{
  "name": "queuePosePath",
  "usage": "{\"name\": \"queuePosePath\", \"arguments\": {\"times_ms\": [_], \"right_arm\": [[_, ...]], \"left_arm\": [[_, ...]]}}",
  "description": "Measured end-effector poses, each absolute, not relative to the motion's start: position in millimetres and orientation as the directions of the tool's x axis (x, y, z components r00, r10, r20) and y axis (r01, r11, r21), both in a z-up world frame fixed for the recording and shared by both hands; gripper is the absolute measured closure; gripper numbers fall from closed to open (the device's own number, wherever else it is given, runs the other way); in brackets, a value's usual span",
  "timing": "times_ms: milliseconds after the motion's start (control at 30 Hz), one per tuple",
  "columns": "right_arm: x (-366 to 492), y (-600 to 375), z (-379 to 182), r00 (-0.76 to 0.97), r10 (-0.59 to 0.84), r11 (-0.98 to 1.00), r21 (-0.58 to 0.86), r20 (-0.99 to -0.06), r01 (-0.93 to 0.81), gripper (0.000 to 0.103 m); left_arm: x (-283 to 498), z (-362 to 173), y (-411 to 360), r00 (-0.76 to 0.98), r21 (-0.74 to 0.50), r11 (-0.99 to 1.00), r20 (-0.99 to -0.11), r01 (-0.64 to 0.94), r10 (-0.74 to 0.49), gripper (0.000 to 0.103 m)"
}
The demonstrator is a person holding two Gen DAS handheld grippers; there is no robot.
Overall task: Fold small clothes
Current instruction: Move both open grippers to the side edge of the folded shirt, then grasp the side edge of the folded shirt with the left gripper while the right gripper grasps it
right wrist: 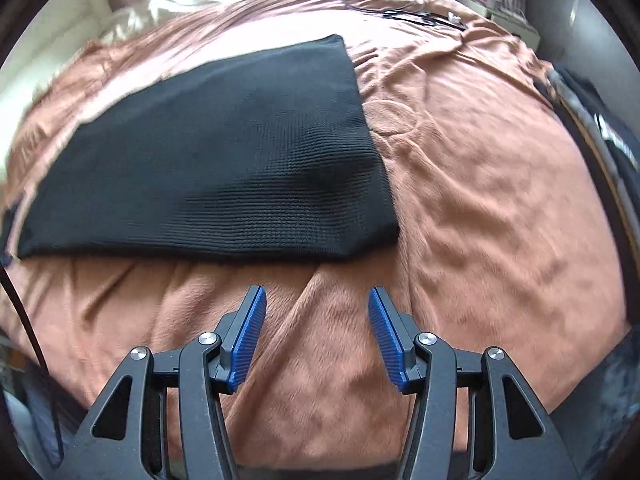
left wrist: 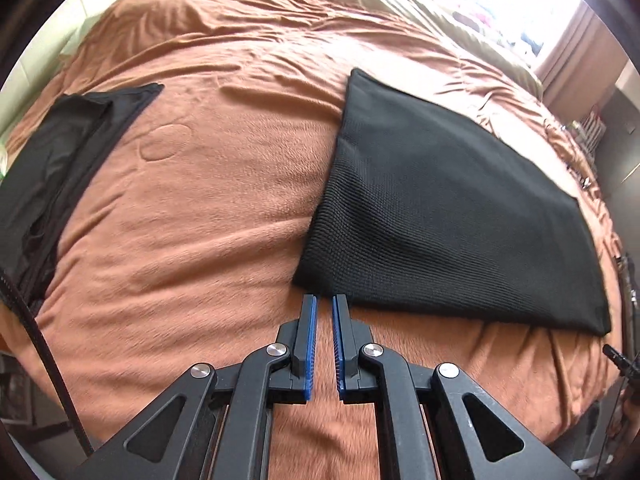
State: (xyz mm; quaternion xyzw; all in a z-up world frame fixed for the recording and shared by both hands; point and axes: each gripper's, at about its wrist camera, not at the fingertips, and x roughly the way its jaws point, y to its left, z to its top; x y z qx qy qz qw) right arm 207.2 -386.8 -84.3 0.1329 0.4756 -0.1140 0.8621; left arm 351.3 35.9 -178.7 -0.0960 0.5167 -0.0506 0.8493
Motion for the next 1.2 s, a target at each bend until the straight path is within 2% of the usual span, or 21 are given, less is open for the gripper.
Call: {"name": "queuePosePath", "arguments": {"times_ms": [33, 100, 133, 200, 233, 400, 600, 633, 700, 733, 933, 1133, 1200], "right_arm": [[201.9, -388.3, -81.1, 0.538, -0.052, 0.934, 0.149, -0.841, 0.323, 0.052], [192.8, -391.1, -76.8, 0.566, -0.021, 0.924, 0.200, -0.824, 0.325, 0.052], [188.4, -392.7, -75.7, 0.581, -0.003, 0.917, 0.230, -0.814, 0.326, 0.052], [180.8, -398.0, -74.3, 0.613, 0.045, 0.894, 0.306, -0.789, 0.328, 0.052], [178.4, -401.3, -74.3, 0.628, 0.060, 0.884, 0.334, -0.776, 0.328, 0.052], [162.9, -429.2, -89.9, 0.681, 0.126, 0.796, 0.483, -0.722, 0.364, 0.052], [157.9, -448.1, -112.7, 0.729, 0.193, 0.678, 0.626, -0.656, 0.385, 0.052], [157.6, -451.9, -117.0, 0.739, 0.201, 0.653, 0.650, -0.643, 0.388, 0.052], [158.2, -459.5, -125.5, 0.753, 0.207, 0.615, 0.681, -0.625, 0.397, 0.052], [156.8, -461.5, -126.6, 0.759, 0.201, 0.607, 0.687, -0.619, 0.399, 0.052], [161.2, -467.4, -133.8, 0.772, 0.189, 0.591, 0.698, -0.606, 0.403, 0.052], [170.6, -456.6, -133.2, 0.765, 0.147, 0.585, 0.678, -0.627, 0.444, 0.055], [172.7, -454.4, -132.9, 0.767, 0.123, 0.589, 0.668, -0.630, 0.454, 0.058]], "left_arm": [[348.3, -176.0, 39.0, 0.465, -0.229, 0.973, -0.864, -0.015, -0.196, 0.093], [343.1, -172.5, 43.0, 0.470, -0.265, 0.964, -0.854, -0.020, -0.225, 0.082], [340.4, -171.0, 45.2, 0.477, -0.287, 0.958, -0.845, -0.022, -0.242, 0.069], [335.7, -166.8, 48.5, 0.505, -0.317, 0.948, -0.823, -0.026, -0.261, 0.055], [334.3, -165.6, 49.2, 0.518, -0.330, 0.943, -0.812, -0.030, -0.268, 0.051], [340.0, -172.5, 52.1, 0.512, -0.406, 0.912, -0.796, -0.055, -0.323, 0.050], [354.0, -192.5, 51.5, 0.489, -0.431, 0.897, -0.805, -0.097, -0.334, 0.051], [357.1, -196.9, 52.0, 0.487, -0.432, 0.895, -0.808, -0.107, -0.332, 0.052], [361.9, -202.8, 51.6, 0.481, -0.427, 0.896, -0.815, -0.120, -0.324, 0.062], [365.4, -206.9, 51.2, 0.472, -0.418, 0.899, -0.824, -0.130, -0.315, 0.065], [376.2, -214.1, 49.1, 0.461, -0.385, 0.911, -0.841, -0.148, -0.281, 0.066], [381.1, -216.5, 40.8, 0.455, -0.316, 0.937, -0.863, -0.147, -0.219, 0.067], [383.9, -217.2, 38.0, 0.457, -0.293, 0.945, -0.867, -0.143, -0.199, 0.067]]}}
